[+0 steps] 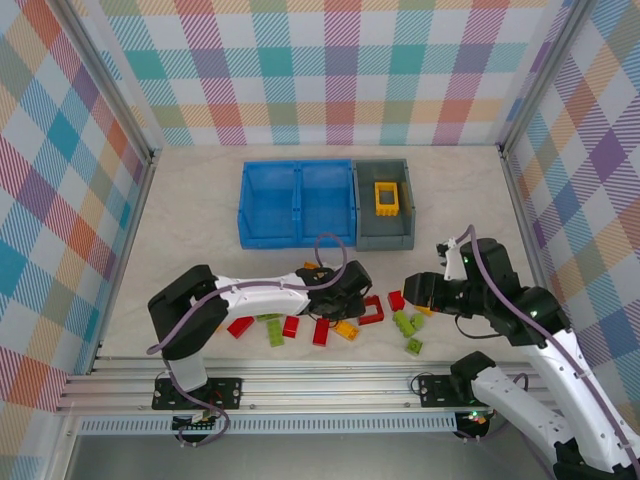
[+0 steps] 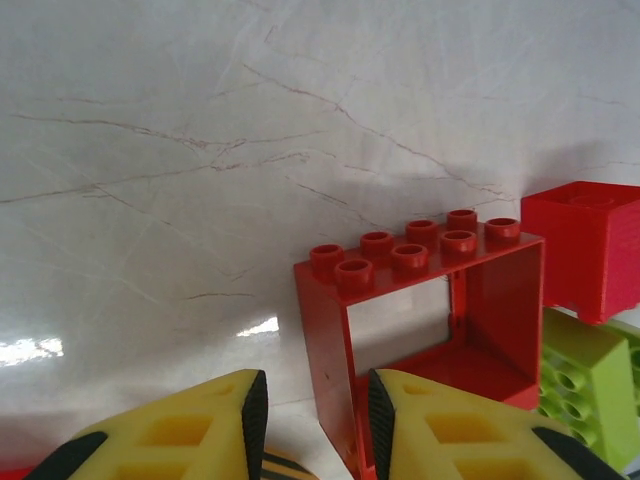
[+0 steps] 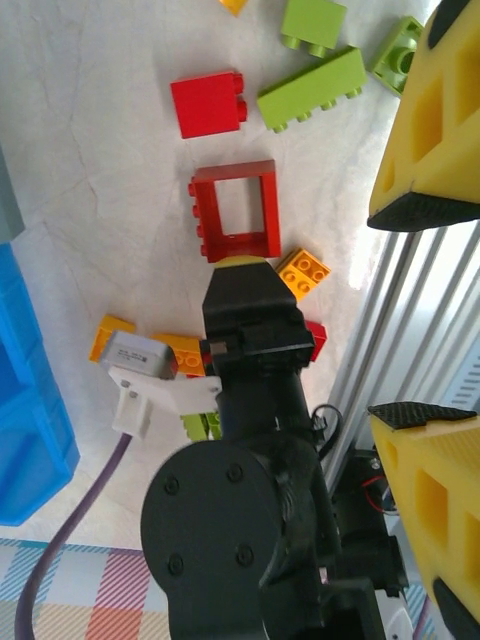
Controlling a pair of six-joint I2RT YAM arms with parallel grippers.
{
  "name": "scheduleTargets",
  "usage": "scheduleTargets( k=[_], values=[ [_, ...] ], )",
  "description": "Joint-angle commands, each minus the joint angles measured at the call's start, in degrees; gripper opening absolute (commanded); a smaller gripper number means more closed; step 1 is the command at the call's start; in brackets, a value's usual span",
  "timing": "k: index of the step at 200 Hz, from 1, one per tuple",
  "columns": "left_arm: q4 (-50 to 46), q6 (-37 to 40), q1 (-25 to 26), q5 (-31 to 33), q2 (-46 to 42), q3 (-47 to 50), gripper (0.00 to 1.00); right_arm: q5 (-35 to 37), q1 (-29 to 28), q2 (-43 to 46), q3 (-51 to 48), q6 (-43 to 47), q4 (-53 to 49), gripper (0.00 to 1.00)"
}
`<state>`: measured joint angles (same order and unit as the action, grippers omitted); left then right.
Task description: Sort the legos into containers by color
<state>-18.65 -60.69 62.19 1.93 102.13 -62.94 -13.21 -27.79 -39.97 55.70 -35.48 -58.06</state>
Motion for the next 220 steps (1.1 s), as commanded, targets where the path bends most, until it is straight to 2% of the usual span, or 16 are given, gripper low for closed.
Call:
scheduleTargets(
  k=[1,51,72,95,122,142,178,190,220],
  values=[
    [1.6,-0.4,0.6,-0.4,1.4,-1.8,0.32,-2.0,-0.4,-0.2,-0.4,-2.0,-1.0,0.50],
    [0.9,0.3,0.7,0.7,2.3,-2.4,0.16,-1.8,-0.5,-0.8,-2.0,-1.9,0.0,0.49],
    [0.2,1.1,0.7,2.5,1.5,-2.6,0.00,-1.6,-0.6,-1.3,-2.8,-1.4,0.5,0.48],
    [-2.6,3.2,0.7,6.9,-3.2,-2.8,0.00,-1.3,-1.2,-2.6,-2.4,0.1,1.2,0.45],
    [-13.1,8.6,-0.9,13.9,-12.5,-5.5,0.00,2.2,-5.9,-6.6,1.3,2.7,2.9,0.43],
    [-20.1,12.9,-5.7,14.7,-19.0,-6.6,0.00,8.2,-13.2,-11.9,5.1,3.5,5.3,0.42],
    [-29.4,22.8,-18.8,13.1,-26.5,-9.8,0.00,20.4,-26.8,-22.2,12.1,4.2,12.5,0.42],
    [-30.8,26.4,-24.0,10.9,-26.4,-11.8,0.00,22.6,-29.2,-26.2,15.0,4.4,14.0,0.43],
    [-30.9,34.3,-33.2,12.8,-21.5,-16.8,0.00,27.5,-31.2,-35.1,21.4,3.8,17.9,0.43]
  ],
)
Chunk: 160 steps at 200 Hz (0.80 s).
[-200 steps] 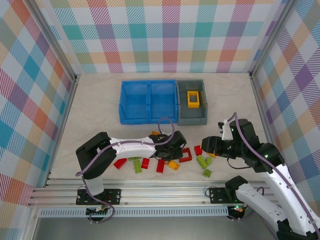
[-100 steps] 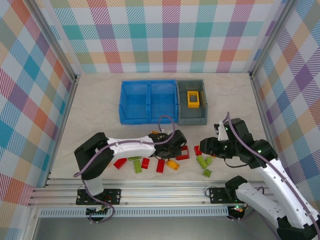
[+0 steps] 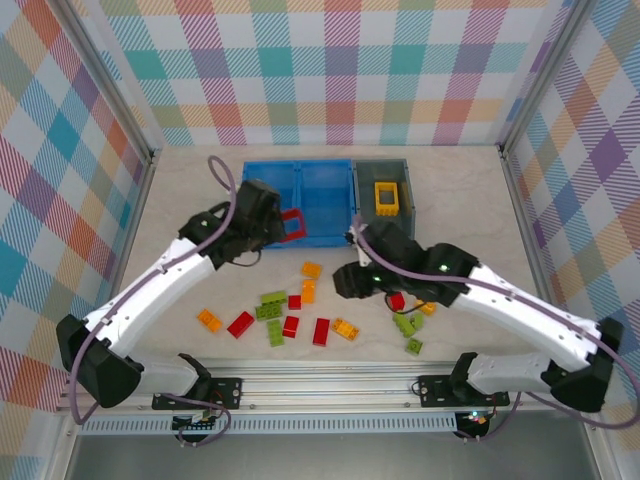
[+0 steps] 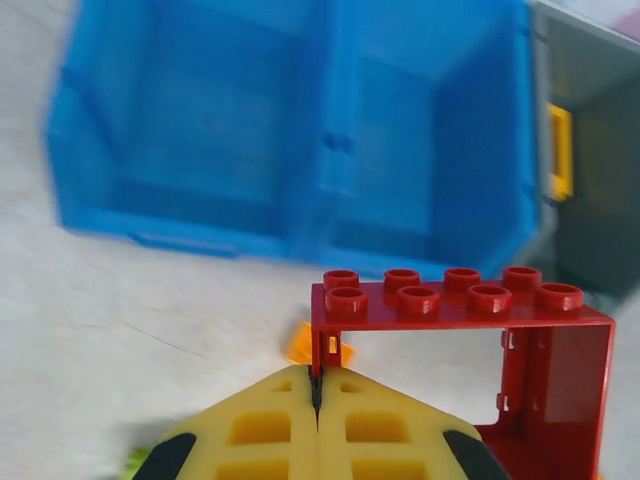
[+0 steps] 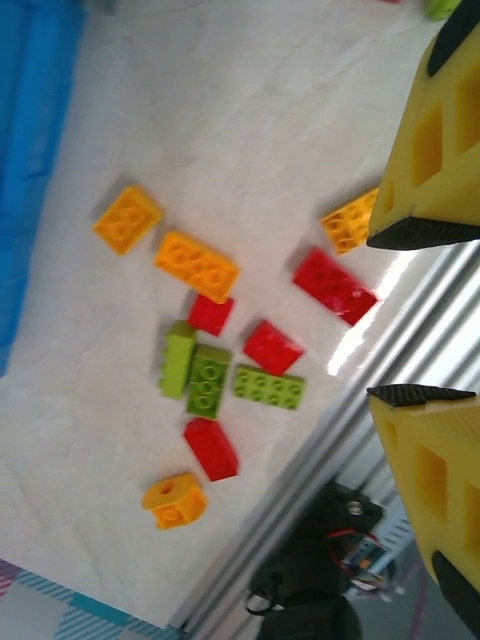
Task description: Sort the legos into containers by color
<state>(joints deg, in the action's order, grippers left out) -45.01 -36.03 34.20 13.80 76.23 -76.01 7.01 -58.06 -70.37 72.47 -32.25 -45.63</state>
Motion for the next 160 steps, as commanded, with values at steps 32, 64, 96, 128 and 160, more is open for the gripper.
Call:
scheduleTargets(
  k=[32,64,96,128,160],
  values=[
    [-2.0,16.2,-13.3,-2.1,15.6,-11.5,0.00,12.8,-1.3,-14.0,12.7,-0.2,8.2,0.43],
    [-1.5,21.6,-16.8,-6.6,28.3,-23.0,0.00,16.7,-1.1,-20.8,19.2,-0.1,8.3,0.43],
    [-2.8,24.2,-17.4,-5.8,39.7,-32.1,0.00,17.7,0.1,-26.0,23.3,-0.9,8.5,0.44],
    [-0.4,24.2,-18.6,-8.2,45.7,-34.4,0.00,15.7,0.1,-29.2,24.4,0.6,14.1,0.45],
    [1.5,24.2,-18.8,-10.1,49.5,-36.1,0.00,15.0,0.2,-31.7,26.3,-0.1,14.5,0.44]
  ],
)
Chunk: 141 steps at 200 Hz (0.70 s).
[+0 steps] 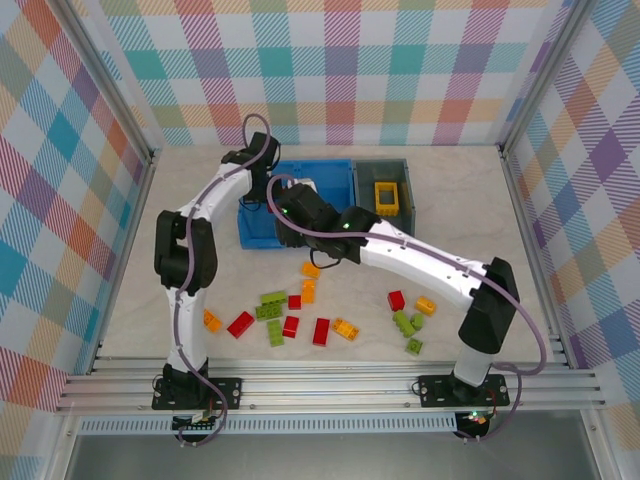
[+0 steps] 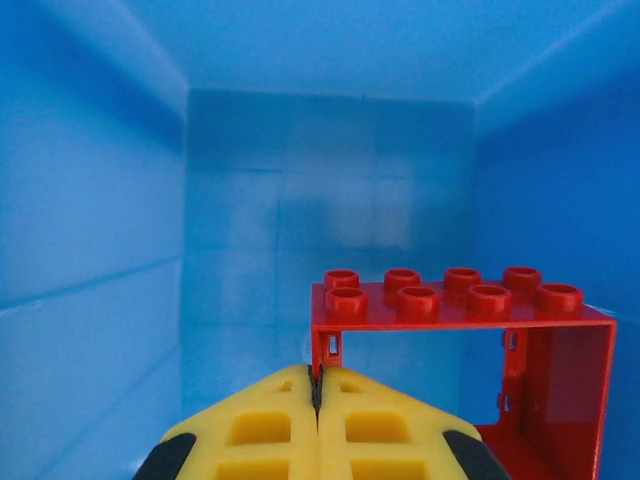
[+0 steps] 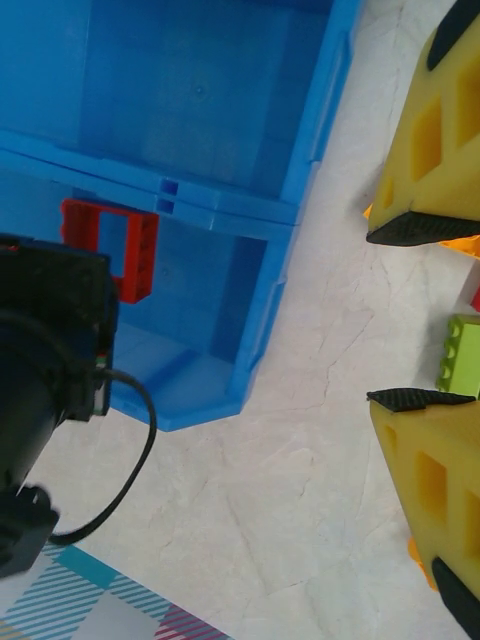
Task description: Sort the legos into containers by color
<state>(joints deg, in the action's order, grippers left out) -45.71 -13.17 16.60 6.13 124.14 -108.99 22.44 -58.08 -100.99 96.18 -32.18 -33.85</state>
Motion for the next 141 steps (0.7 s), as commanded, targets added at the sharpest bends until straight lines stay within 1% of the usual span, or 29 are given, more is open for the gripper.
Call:
scheduleTargets(
  k=[1,17,62,81,93,101,119,141],
  values=[
    [2.3,1.4,-1.2,-2.5,1.6,-3.2,0.00,-0.5,0.2,-1.1,2.5,-0.2,2.7,0.44],
    [2.8,1.4,-1.2,-3.1,3.4,-4.5,0.00,-1.0,0.3,-1.1,2.1,-0.6,3.0,0.44],
    [2.5,1.0,-1.3,-0.7,7.0,-7.9,0.00,-2.0,0.3,-0.6,0.1,-1.6,3.2,0.45],
    [2.5,0.8,-1.6,-0.9,7.6,-8.4,0.00,-2.0,0.4,-0.1,-1.1,-2.1,3.1,0.45],
    [2.5,0.4,-1.8,-1.8,7.7,-8.4,0.18,-2.0,0.4,0.3,-2.0,-2.4,3.0,0.45],
    [2.3,0.3,-1.9,-2.4,7.7,-8.4,0.24,-1.9,0.5,0.9,-2.6,-2.7,2.9,0.46],
    [2.4,0.0,-1.9,-3.4,6.8,-8.0,0.31,-1.7,0.6,2.6,-4.5,-3.3,2.8,0.46],
    [2.5,-0.2,-1.9,-4.7,4.7,-7.5,0.34,-0.9,1.0,5.6,-7.0,-4.1,1.0,0.47]
  ],
)
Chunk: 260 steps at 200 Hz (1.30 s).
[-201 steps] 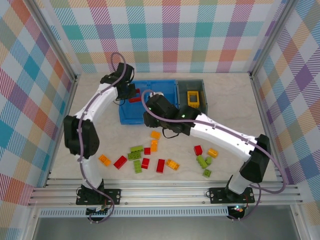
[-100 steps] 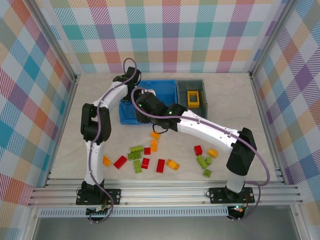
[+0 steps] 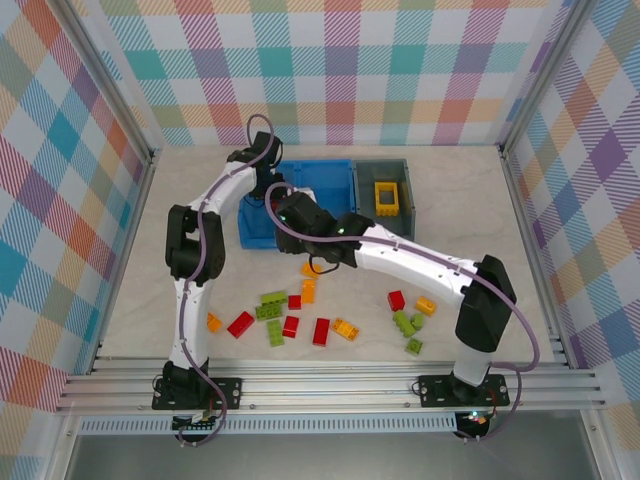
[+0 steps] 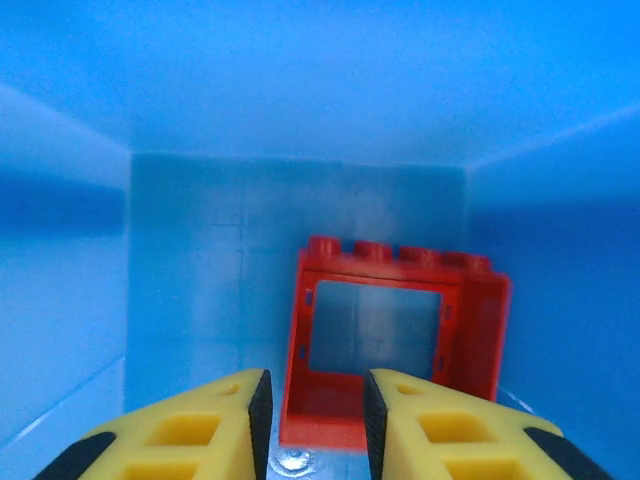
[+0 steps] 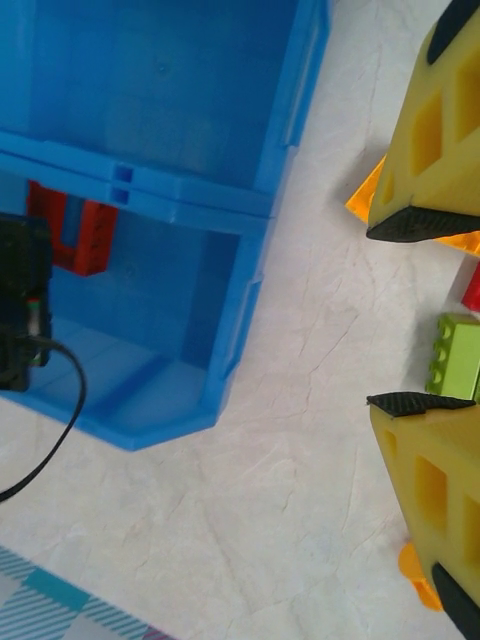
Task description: Sort the legos into containers by color
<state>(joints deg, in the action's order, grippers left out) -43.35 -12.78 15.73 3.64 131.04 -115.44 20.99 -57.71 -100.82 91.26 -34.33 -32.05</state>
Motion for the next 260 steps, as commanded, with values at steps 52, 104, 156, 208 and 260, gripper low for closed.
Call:
scheduleTargets(
  k=[52,104,156,208,260],
  values=[
    [3.4,-6.3,0.3,-3.2,-17.8,9.8,0.51,4.8,2.1,17.0,-11.0,-13.5,-21.7,0.53],
    [11.7,-14.9,15.7,-1.8,-45.1,35.2,0.61,-3.2,3.0,32.3,-31.3,-26.1,-33.7,0.60],
    [22.5,-28.8,41.7,8.8,-64.0,60.0,0.64,-7.6,3.1,33.3,-40.6,-24.2,-29.5,0.64],
    [23.1,-35.7,55.7,15.6,-68.9,67.0,0.64,-10.2,4.5,33.5,-46.8,-31.2,-30.4,0.65],
    [26.9,-34.1,60.5,11.9,-66.2,67.5,0.64,-14.8,5.5,37.3,-54.6,-39.0,-28.7,0.71]
  ],
)
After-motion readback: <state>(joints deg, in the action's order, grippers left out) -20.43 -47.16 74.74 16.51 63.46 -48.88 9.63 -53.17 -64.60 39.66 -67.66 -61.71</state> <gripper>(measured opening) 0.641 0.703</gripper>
